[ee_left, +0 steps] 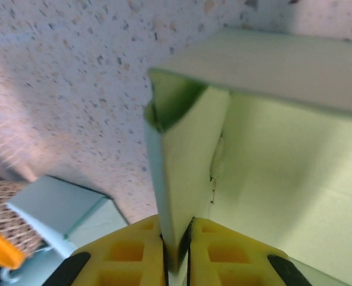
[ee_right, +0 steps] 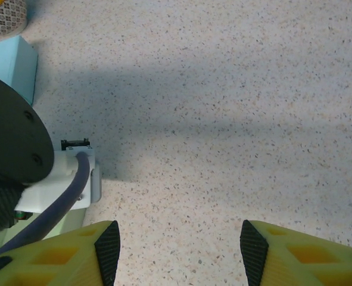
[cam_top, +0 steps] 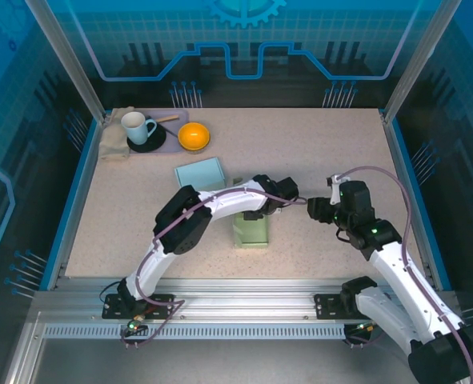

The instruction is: Fold the paper box

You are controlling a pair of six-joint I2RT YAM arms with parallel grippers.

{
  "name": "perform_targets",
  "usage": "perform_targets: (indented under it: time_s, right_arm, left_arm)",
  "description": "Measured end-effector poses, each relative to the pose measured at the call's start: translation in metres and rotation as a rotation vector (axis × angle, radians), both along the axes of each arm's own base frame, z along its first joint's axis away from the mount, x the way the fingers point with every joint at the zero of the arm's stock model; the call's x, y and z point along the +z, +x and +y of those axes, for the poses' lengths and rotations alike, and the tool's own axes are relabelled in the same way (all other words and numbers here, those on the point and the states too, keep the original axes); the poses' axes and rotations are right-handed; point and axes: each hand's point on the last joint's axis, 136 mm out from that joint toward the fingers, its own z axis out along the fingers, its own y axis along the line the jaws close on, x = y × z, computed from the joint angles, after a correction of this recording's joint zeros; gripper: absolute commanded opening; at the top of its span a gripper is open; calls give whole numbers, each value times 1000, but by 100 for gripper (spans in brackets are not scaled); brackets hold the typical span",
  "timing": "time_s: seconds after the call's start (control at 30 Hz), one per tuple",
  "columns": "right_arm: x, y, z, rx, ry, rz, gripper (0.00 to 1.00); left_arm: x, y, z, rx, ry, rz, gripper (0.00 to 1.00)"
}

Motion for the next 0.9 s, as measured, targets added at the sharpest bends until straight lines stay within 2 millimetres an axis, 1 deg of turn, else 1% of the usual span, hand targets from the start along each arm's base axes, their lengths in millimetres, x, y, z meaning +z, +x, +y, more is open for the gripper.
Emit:
perform_targets:
  time_s: [0.13,0.2,0.3,0.33,0.5,0.63,0.73,0.9]
  right_arm:
    - [-8,-5,-3,-15,11,10,58]
    - [-8,-6,-3,-20,19,5,58]
    - [-4,-5,-3,-22,26,-9,59]
    - [-4,-5,-3,-22,27,-11,59]
    - [-3,-6,-3,-24,30,-14,59]
    - [-3,-6,-4,-28,32,-14,59]
    - [-2,-6,-5,-28,32,-16,59]
    - [-1,-7,-5,-26,30,-20,59]
  left_arm:
    - [1,9,1,-9,36,-53,20]
    - [1,12,0,-11,37,-66,29]
    - [1,14,-3,-11,24,-78,38]
    - [1,15,-4,-10,21,-81,39]
    - [1,16,-6,-6,9,-89,50]
    - [2,17,-6,-5,3,-94,56]
    - [9,17,-7,-1,-12,-105,60]
    - [31,19,-10,4,-54,-135,62]
